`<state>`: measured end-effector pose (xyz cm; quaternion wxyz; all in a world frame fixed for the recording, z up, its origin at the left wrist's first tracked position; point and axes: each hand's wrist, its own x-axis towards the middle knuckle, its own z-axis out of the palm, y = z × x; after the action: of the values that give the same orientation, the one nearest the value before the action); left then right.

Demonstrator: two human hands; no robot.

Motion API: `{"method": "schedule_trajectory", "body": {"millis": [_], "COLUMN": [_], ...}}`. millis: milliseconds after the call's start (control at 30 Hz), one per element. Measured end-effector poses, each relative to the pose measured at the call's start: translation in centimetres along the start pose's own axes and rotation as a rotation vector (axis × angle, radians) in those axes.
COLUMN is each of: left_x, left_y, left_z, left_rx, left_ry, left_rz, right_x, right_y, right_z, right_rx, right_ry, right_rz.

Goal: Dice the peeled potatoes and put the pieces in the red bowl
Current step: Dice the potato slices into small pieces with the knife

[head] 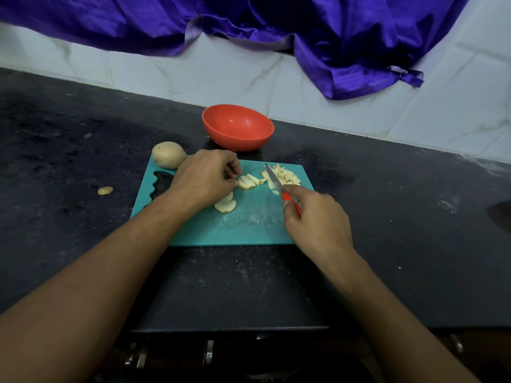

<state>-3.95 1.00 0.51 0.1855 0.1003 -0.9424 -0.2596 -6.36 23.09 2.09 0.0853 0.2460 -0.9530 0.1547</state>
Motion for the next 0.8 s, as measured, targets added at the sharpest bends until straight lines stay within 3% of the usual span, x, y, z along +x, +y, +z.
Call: {"method": "schedule_trajectory", "body": {"millis": [333,533,800], "left_x": [0.2,0.3,0.4], "left_y": [-0.3,-0.4,-0.6], "left_z": [0.3,0.4,0.4], "left_rx": [0.012,0.039,0.024], "left_ry": [-0.005,-0.096,-0.095], "left_rz": [0.013,0.077,0.074], "right_x": [2.0,2.8,3.4], "right_y": [-0.2,0.2,1.6], "right_z": [0.8,0.6,0.2], "right_rx": [-0.011,-0.027,-0.004], "right_ry": [-0.034,-0.081,0.005], "right_rz": [-0.102,-0.183,-0.155]}}
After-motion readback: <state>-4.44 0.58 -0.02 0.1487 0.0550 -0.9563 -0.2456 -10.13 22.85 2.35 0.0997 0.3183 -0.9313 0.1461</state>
